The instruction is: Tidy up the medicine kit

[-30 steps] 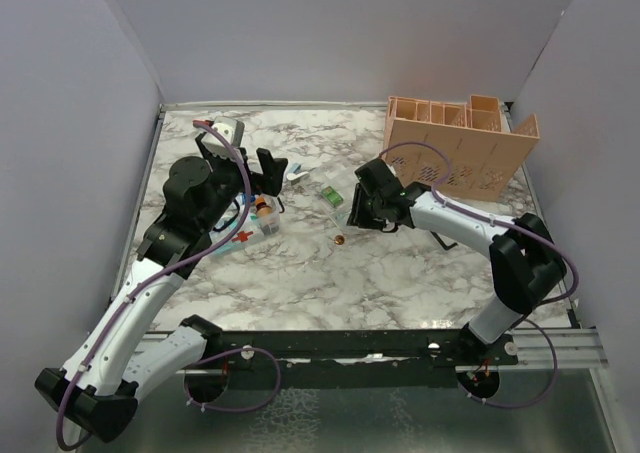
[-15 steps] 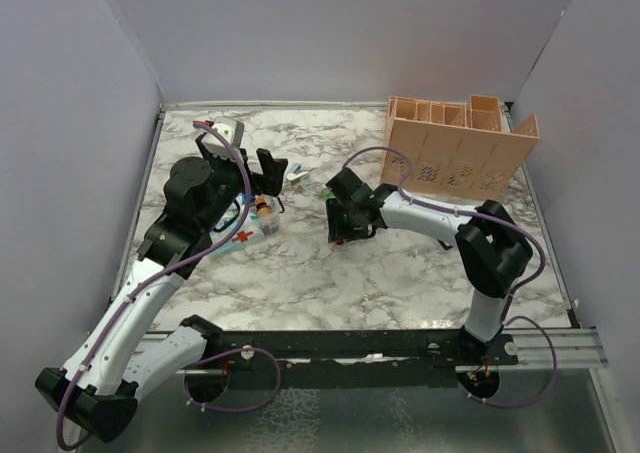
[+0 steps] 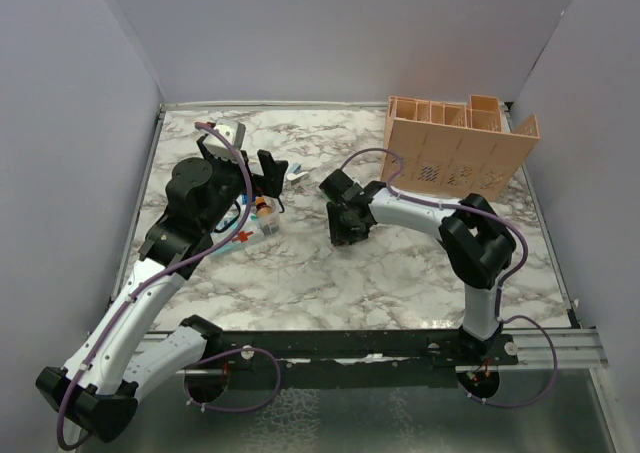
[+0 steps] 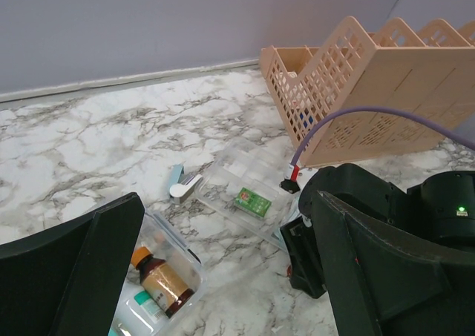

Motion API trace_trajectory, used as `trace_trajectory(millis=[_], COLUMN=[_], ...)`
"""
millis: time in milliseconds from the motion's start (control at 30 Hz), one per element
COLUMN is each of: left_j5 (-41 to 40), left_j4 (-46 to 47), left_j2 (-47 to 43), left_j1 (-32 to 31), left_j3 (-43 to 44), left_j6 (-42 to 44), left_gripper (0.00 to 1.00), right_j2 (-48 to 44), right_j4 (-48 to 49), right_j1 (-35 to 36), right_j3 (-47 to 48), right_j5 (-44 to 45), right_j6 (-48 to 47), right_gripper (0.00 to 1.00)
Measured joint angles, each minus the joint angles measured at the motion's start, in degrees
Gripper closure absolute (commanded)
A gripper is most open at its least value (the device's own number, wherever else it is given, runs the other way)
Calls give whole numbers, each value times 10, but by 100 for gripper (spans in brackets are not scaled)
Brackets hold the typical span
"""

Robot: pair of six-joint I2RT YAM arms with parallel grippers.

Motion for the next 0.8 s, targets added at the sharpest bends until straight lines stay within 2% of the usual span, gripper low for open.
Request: trace_trajectory(millis=[400, 800], left_j5=[0, 0], left_j4=[-1, -1], left_j2=[0, 1], left_j1=[0, 0], left_j3=[-2, -2], left_j6=[0, 0], left_gripper=[1, 1], right_j2=[30, 41], right_j4=[-9, -17], right_j1=[9, 19], right_j3=[32, 46], right_j5=[20, 59], right_j6=[-3, -3], right_gripper=[63, 74])
